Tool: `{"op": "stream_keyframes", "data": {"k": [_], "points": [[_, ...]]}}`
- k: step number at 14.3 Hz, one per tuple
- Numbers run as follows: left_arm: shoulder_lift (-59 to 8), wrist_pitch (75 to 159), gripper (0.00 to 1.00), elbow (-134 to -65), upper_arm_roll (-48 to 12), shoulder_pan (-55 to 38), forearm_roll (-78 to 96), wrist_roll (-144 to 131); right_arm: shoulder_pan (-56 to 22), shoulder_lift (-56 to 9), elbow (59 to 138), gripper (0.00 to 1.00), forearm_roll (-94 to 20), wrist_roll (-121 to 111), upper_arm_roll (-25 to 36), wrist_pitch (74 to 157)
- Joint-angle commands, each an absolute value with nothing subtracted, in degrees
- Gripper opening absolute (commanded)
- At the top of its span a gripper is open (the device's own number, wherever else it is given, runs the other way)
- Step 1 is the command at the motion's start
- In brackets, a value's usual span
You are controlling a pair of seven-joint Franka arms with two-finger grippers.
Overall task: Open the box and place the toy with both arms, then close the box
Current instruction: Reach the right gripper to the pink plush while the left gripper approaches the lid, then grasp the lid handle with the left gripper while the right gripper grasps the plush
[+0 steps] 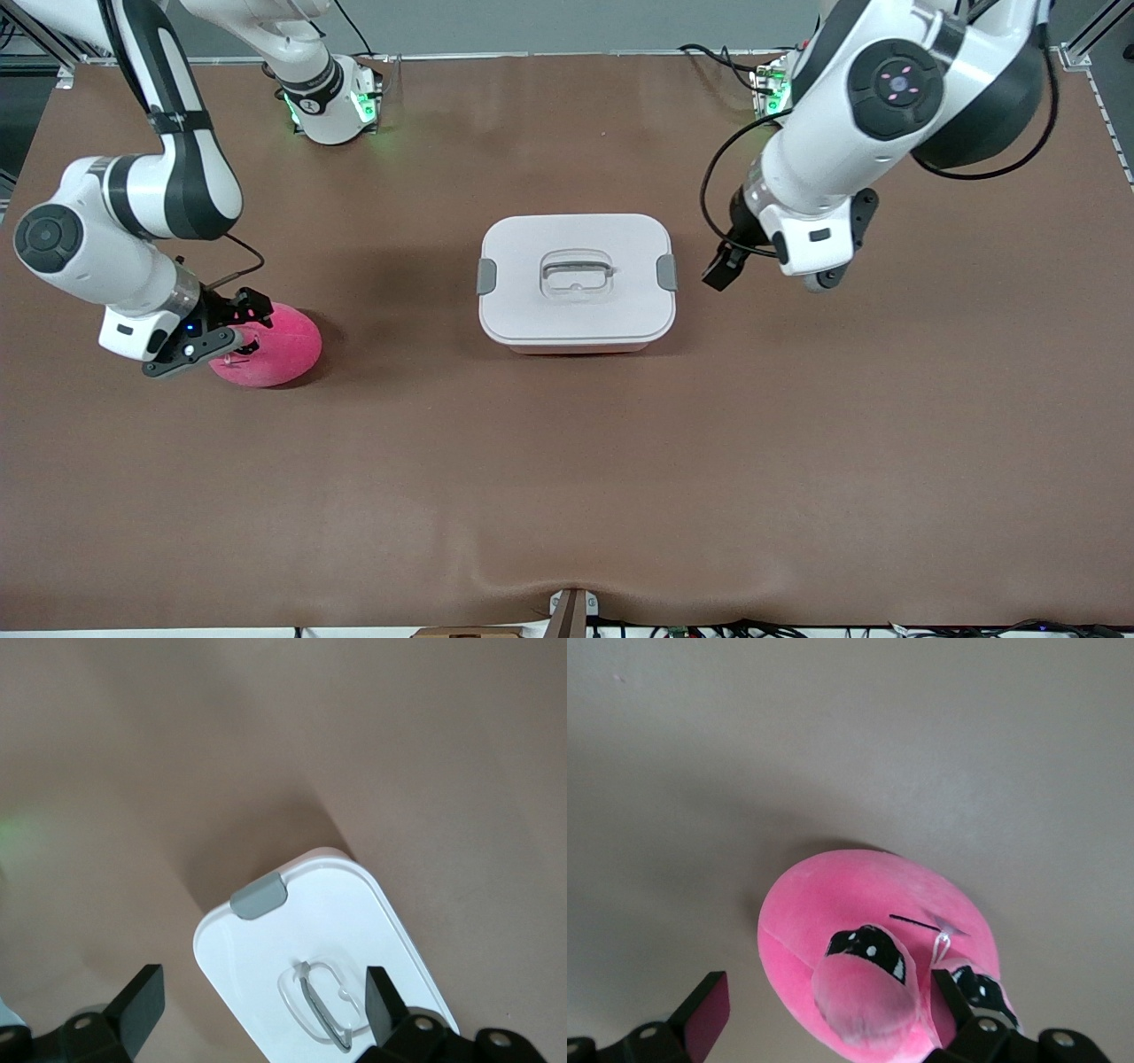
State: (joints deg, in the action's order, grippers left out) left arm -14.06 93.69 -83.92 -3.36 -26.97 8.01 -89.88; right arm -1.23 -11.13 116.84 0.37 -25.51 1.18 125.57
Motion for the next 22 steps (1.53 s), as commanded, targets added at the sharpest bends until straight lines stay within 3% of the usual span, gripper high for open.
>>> {"op": "stream_keyframes", "data": {"k": [1,10,11,13,16,18,22], "points": [[-15.6,94.7,1.0,-82.7,-3.1,-29.3,6.7,-95.3,-0.9,-12.3,117.0,1.0,1.3,-26.1,1.1,125.5],[-22.1,99.4,1.0,-82.4,-3.1,-38.1,1.4,-116.6,1.4,-14.4,116.9,1.0,1.3,-29.7,1.1,122.2],[-22.7,99.8,1.0,-82.4,-3.1,-38.3,1.5,-117.7,1.5,-14.6,116.7,0.87,1.3,-29.7,1.1,120.9],[-23.5,100.8,1.0,-82.4,-3.1,-39.5,1.5,-120.6,1.5,-14.6,116.5,0.49,1.1,-29.6,1.1,120.6],[-24.8,104.6,1.0,-82.4,-3.2,-40.2,1.9,-126.4,2.3,-14.6,115.8,0.12,0.7,-29.6,1.1,120.6],[-26.0,105.6,1.0,-82.4,-3.2,-41.9,1.6,-128.9,2.3,-14.5,115.6,0.0,0.6,-29.5,1.1,119.5],[-27.5,109.6,1.0,-82.5,-3.2,-43.7,1.7,-132.8,2.3,-14.2,112.5,0.0,0.4,-31.9,1.1,117.6]]}}
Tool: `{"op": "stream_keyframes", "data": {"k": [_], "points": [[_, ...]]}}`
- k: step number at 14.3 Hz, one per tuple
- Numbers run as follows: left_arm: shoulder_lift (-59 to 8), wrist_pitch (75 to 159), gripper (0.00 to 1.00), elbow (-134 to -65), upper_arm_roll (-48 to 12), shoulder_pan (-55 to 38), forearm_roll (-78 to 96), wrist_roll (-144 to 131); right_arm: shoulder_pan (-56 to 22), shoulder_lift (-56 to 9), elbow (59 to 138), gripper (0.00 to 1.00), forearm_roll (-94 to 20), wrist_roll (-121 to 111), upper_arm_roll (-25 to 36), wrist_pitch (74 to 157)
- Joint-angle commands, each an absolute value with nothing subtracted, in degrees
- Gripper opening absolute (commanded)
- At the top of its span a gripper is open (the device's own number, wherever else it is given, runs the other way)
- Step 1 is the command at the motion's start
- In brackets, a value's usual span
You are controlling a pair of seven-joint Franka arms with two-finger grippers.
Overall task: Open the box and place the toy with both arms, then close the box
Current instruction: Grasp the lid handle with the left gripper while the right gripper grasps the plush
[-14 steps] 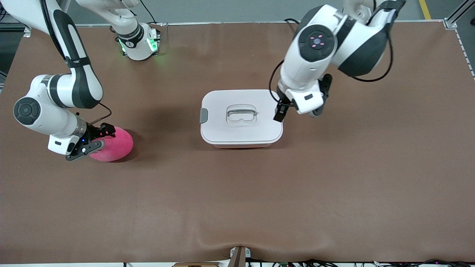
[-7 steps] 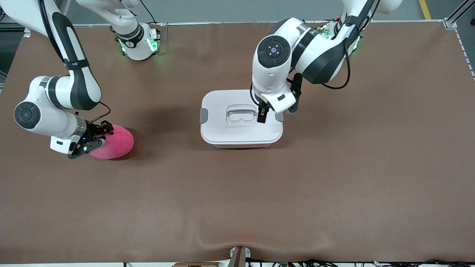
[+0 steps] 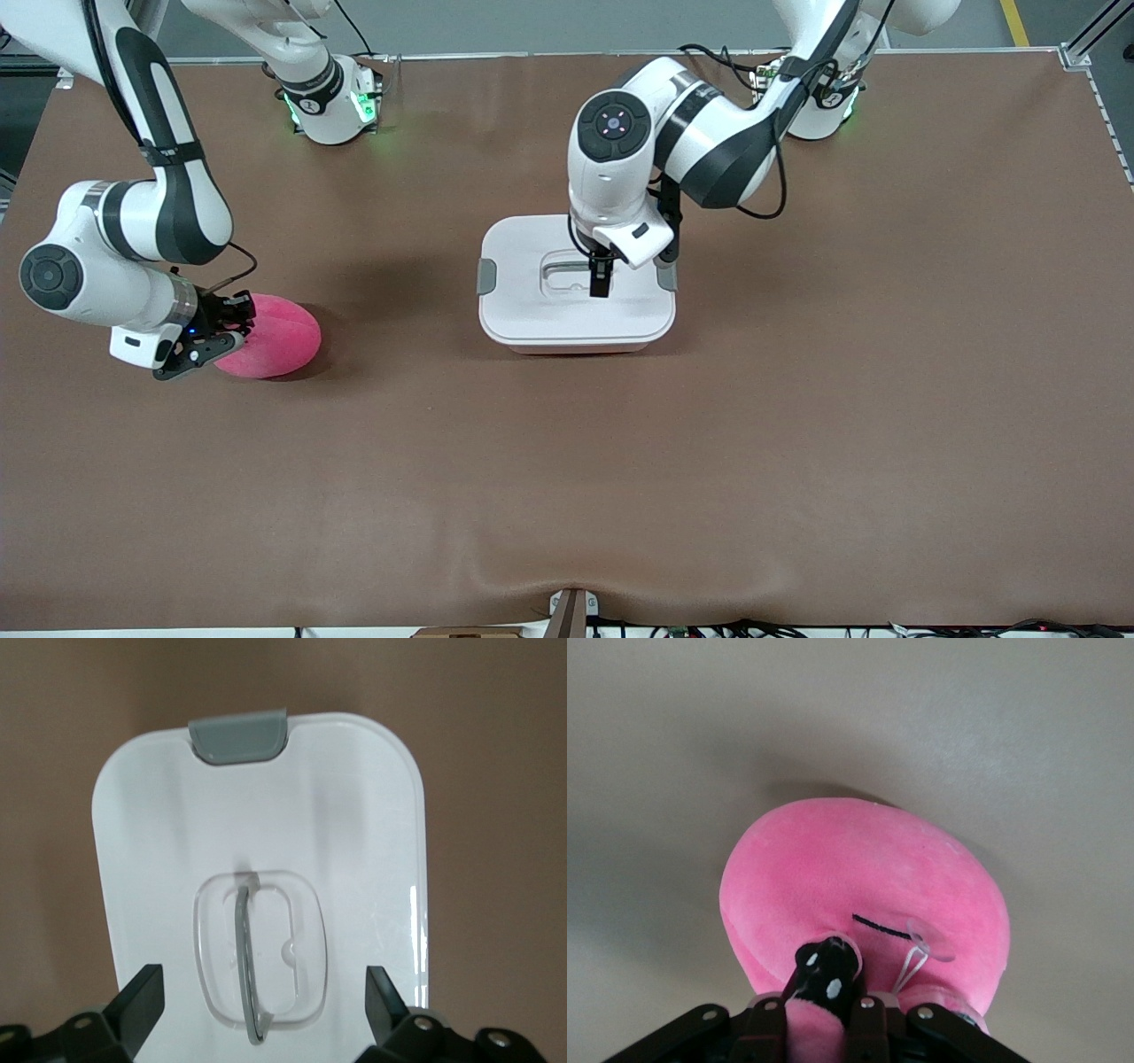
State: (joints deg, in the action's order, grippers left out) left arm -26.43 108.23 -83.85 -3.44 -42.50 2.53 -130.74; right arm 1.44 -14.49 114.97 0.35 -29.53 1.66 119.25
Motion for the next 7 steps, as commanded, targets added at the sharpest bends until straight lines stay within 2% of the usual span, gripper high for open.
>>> {"op": "stream_keyframes", "data": {"k": [1,4,7], "points": [[-27.6,110.2,1.0,-82.7,-3.2,-44.0,1.7,-133.6,2.3,-14.2,111.2,0.0,0.4,-34.7,1.1,117.9],[-28.3,110.3,1.0,-82.8,-3.2,-44.3,1.6,-135.6,1.8,-14.2,106.1,0.0,0.4,-43.6,1.1,117.7],[-29.4,110.3,1.0,-83.1,-3.1,-45.4,1.3,-138.0,1.6,-14.2,105.0,0.0,0.4,-51.5,1.0,118.0]]}}
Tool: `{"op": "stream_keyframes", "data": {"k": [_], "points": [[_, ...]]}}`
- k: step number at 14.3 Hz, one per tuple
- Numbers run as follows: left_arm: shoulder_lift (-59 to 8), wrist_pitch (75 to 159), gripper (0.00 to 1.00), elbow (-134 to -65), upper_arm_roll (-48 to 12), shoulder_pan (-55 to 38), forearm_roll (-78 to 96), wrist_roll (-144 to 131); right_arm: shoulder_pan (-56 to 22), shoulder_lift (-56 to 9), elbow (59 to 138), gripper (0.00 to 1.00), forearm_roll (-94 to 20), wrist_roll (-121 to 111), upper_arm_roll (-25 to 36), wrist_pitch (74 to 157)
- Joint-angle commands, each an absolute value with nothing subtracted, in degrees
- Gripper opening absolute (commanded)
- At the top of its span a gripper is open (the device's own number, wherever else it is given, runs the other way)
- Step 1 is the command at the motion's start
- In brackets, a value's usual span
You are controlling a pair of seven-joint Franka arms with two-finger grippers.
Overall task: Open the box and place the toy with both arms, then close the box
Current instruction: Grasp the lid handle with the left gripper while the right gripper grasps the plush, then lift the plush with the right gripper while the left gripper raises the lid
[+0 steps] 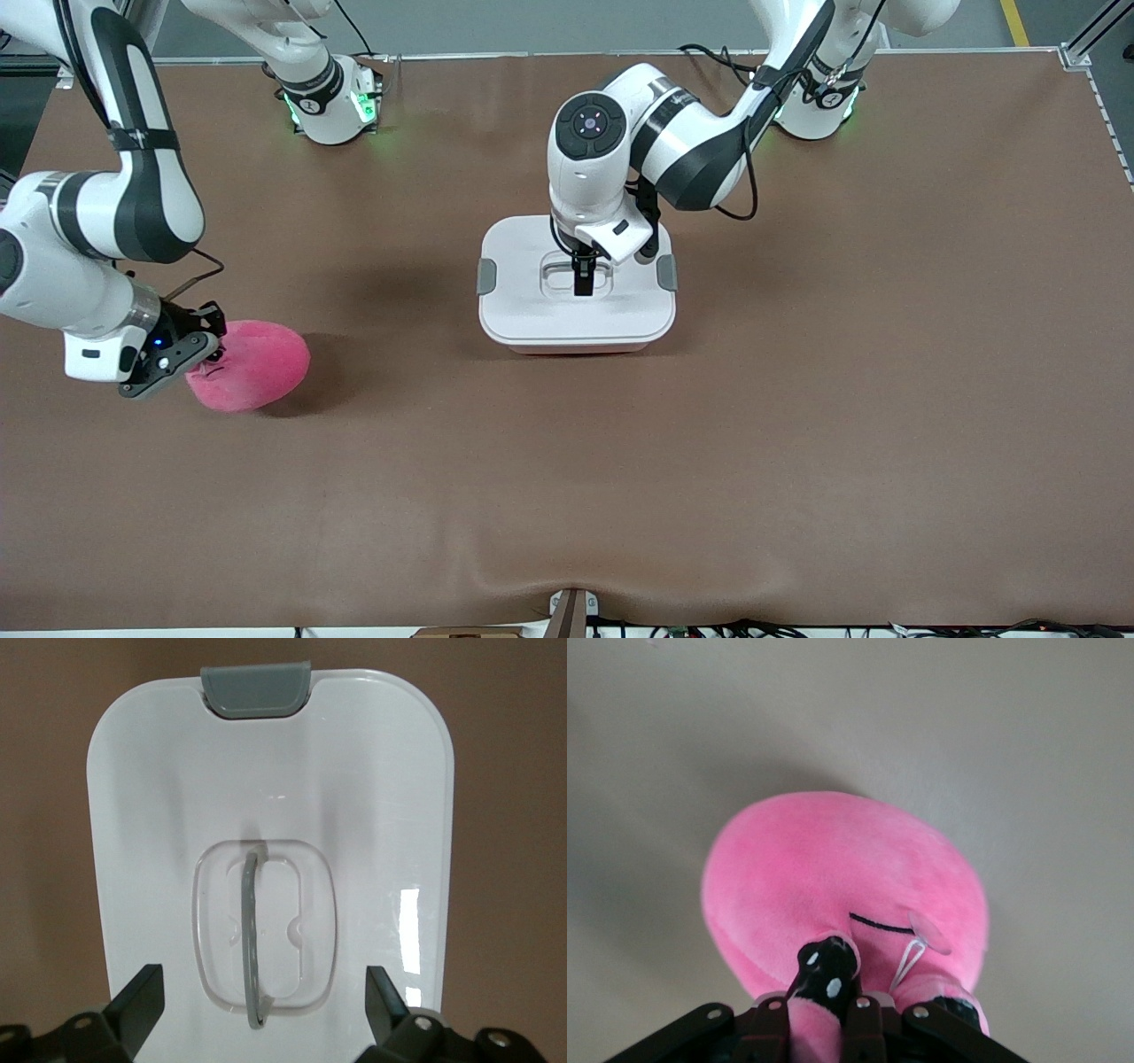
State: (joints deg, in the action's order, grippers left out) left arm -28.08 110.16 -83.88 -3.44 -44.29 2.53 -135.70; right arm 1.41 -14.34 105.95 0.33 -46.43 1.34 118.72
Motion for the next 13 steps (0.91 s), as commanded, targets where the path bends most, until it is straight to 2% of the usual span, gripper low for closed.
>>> {"op": "stream_keyframes", "data": {"k": [1,10,12,13], "points": [[-29.7,110.3,1.0,-83.3,-3.1,-45.7,1.3,-138.1,1.5,-13.8,104.9,0.0,0.4,-53.3,0.9,118.2],[-30.9,112.2,1.0,-85.0,-3.0,-46.7,-0.1,-141.2,-1.1,-12.2,104.3,0.0,2.3,-71.7,1.0,121.3],[-30.7,112.2,1.0,-85.5,-3.0,-46.7,-0.1,-141.2,-3.0,-12.2,103.6,0.0,6.3,-71.7,1.0,121.3],[-30.7,112.2,0.96,-85.9,-3.0,-46.7,-0.2,-141.2,-4.2,-12.0,103.3,0.0,9.2,-71.7,1.0,121.0]]}}
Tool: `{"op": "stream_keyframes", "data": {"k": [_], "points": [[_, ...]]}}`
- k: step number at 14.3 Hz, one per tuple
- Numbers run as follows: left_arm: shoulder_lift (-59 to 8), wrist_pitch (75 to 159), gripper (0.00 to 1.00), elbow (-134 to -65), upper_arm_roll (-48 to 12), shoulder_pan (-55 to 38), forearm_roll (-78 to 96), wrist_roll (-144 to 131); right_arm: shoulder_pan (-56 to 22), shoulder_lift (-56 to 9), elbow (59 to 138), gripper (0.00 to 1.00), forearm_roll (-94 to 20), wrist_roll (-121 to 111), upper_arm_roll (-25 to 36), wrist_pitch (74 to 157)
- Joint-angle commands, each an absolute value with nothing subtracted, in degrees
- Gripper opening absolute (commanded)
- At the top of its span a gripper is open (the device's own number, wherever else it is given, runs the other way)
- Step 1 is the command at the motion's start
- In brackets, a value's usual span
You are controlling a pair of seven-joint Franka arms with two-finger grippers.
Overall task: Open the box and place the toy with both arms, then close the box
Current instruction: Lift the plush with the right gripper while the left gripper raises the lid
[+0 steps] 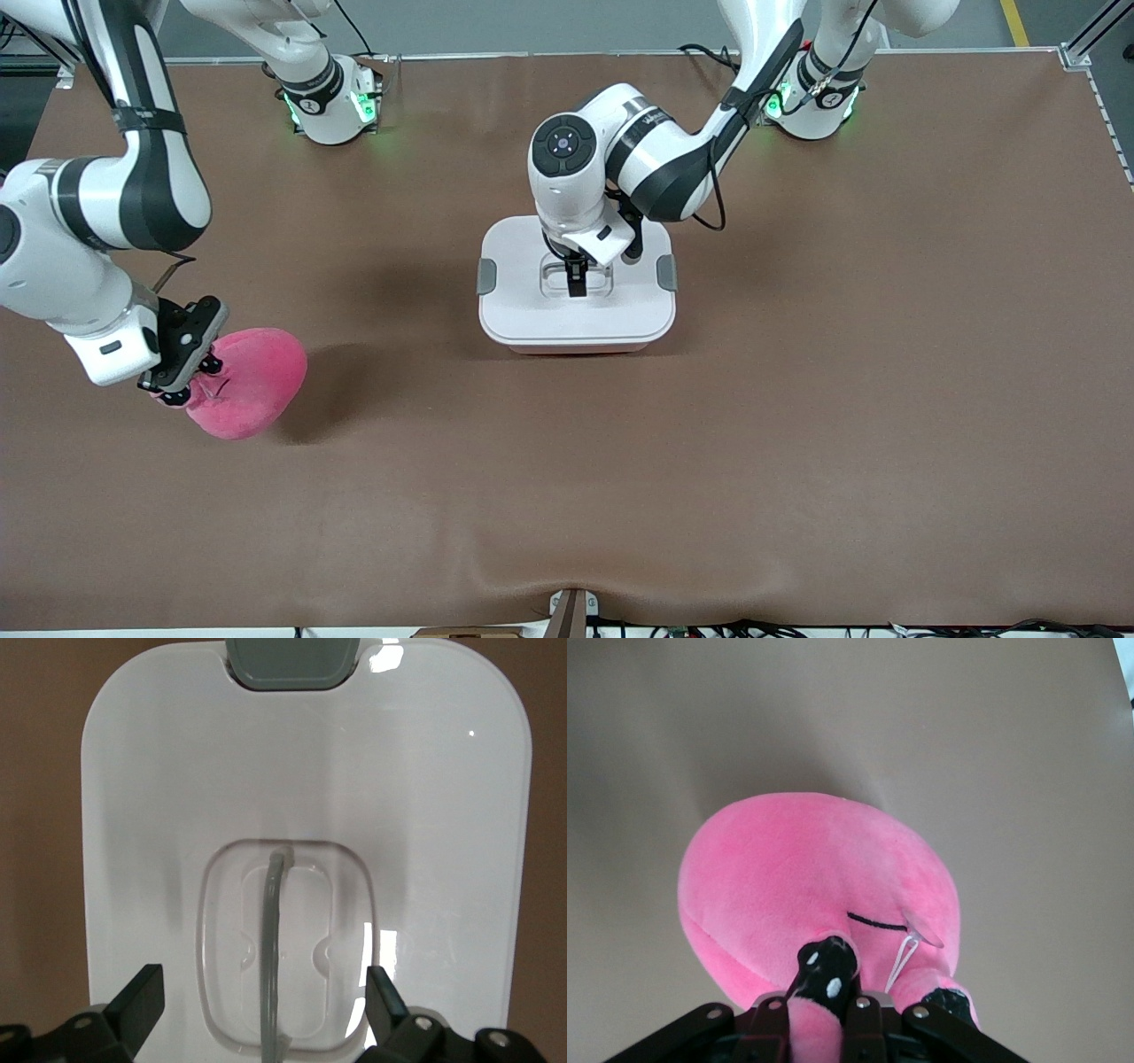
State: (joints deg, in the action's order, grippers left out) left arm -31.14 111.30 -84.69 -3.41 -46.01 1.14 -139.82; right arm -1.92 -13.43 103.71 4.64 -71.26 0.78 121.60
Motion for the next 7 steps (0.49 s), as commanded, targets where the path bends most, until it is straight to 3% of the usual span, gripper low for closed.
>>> {"op": "stream_keyframes", "data": {"k": [1,3,7], "points": [[-30.7,112.4,0.88,-85.8,-3.1,-46.7,-0.7,-141.2,-5.4,-11.7,102.9,0.0,11.9,-71.6,1.0,120.9],[-30.7,112.9,0.69,-86.0,-3.1,-46.8,-0.9,-141.2,-7.6,-11.4,102.8,0.0,17.1,-71.7,1.0,120.5],[-30.5,112.9,0.19,-85.9,-3.0,-47.3,-1.0,-141.2,-10.2,-10.8,102.8,0.0,22.8,-71.3,0.9,119.6]]}}
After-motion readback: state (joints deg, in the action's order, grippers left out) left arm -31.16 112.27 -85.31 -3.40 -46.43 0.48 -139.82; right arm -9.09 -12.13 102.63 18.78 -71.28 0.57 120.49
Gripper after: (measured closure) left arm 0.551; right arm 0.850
